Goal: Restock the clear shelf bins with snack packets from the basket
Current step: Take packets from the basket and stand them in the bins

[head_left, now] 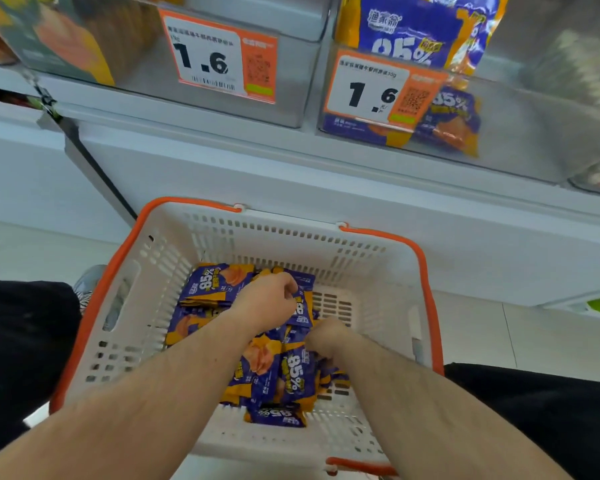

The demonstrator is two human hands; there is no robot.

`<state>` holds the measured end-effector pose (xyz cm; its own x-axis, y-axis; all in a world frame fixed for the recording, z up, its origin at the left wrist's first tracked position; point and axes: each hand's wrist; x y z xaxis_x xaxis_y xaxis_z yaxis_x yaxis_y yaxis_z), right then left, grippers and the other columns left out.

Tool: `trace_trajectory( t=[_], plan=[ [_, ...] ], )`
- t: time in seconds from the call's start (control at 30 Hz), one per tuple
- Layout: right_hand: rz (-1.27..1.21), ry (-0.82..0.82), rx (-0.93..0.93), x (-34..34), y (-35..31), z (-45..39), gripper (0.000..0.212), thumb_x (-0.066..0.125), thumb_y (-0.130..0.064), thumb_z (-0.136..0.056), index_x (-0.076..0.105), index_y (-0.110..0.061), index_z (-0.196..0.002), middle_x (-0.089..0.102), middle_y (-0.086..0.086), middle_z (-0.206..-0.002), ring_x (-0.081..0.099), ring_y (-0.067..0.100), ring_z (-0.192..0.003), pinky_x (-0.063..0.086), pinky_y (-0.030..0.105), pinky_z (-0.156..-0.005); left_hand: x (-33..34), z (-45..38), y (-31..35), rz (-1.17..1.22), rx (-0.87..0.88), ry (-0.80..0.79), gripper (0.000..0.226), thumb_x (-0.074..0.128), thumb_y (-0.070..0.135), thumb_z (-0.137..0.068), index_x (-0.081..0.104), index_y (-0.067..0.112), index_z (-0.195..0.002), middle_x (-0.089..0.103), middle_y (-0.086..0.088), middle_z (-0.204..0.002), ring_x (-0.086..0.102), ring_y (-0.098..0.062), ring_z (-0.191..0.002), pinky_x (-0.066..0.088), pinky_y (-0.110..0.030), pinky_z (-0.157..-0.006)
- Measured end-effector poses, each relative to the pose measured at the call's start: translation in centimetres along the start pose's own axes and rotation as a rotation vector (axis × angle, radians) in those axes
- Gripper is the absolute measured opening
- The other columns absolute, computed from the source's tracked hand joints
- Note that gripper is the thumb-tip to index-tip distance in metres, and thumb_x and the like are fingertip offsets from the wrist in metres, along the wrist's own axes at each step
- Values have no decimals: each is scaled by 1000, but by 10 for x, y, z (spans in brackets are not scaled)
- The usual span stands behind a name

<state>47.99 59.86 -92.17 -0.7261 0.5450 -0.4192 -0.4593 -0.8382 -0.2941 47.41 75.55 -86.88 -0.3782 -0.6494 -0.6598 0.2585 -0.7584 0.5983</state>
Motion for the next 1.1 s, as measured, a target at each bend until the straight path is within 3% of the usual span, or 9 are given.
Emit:
trace_trajectory(
  t=[0.13,0.23,0.33,0.53,0.63,0.77,0.93,1.03,1.1],
  plan=[
    [297,90,-136,-50,-19,30,32,52,-11,-94,61,-3,-124,63,15,-123,63,30,-109,54,35,-85,-1,6,10,-37,6,-101,43,56,27,-91,51,28,-133,59,8,-123,59,-13,-104,54,-38,-89],
    [515,147,-256,-83,-39,60,32,47,-2,-93,64,-6,-120,63,11,-121,62,27,-104,55,39,-88,-3,12,25,-38,53,-140,53,59,37,-90,45,27,-141,52,7,-140,54,-15,-121,49,-38,-99],
    [604,141,-382,-114,-57,95,30,45,0,-91,66,-14,-106,61,3,-101,56,21,-88,49,31,-69,-8,20,46,87,119,-123,45,59,38,-92,53,25,-135,59,5,-133,57,-15,-118,48,-38,-101],
    [160,287,-537,-156,-68,151,8,67,-19,-89,67,-16,-96,64,1,-91,60,13,-76,53,32,-70,-29,33,85,511,221,122,11,58,20,-93,62,13,-85,64,-2,-75,59,-17,-70,46,-35,-72],
    [-2,349,-517,-172,-61,174,28,76,-35,-83,64,-16,-101,67,3,-99,60,16,-83,49,31,-68,-43,44,108,813,171,257,16,58,11,-95,67,19,-85,74,6,-76,69,-12,-71,54,-31,-68],
    [-253,254,-574,-192,-51,194,15,75,-25,-85,63,-17,-88,72,5,-91,60,19,-83,45,29,-67,-62,55,137,1068,162,309,9,60,11,-96,68,14,-92,75,-6,-88,72,-26,-83,59,-42,-77],
    [-555,213,-655,-207,-50,212,24,70,-18,-86,66,-10,-108,74,10,-106,67,33,-105,44,50,-101,-82,63,172,1219,228,300,7,62,10,-94,68,11,-94,76,-4,-84,73,-21,-75,58,-37,-68],
    [-588,224,-757,-228,-53,231,19,63,-14,-90,66,-10,-109,76,5,-93,72,20,-82,57,35,-82,-99,63,192,1124,322,374,8,63,17,-95,67,18,-89,75,3,-81,72,-14,-75,57,-29,-64],
    [-643,256,-809,-250,-57,244,11,57,-10,-94,67,-12,-98,76,2,-80,72,13,-66,58,25,-58,-118,59,200,931,481,599,11,62,23,-93,66,26,-83,71,11,-80,68,-11,-79,55,-28,-70]
  ],
)
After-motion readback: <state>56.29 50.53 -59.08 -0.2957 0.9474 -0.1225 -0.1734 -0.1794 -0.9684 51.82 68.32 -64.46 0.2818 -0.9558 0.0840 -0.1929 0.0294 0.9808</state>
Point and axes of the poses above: each hand's wrist, its own z-axis away from the middle knuckle, its own x-axis out of the palm, y = z × x
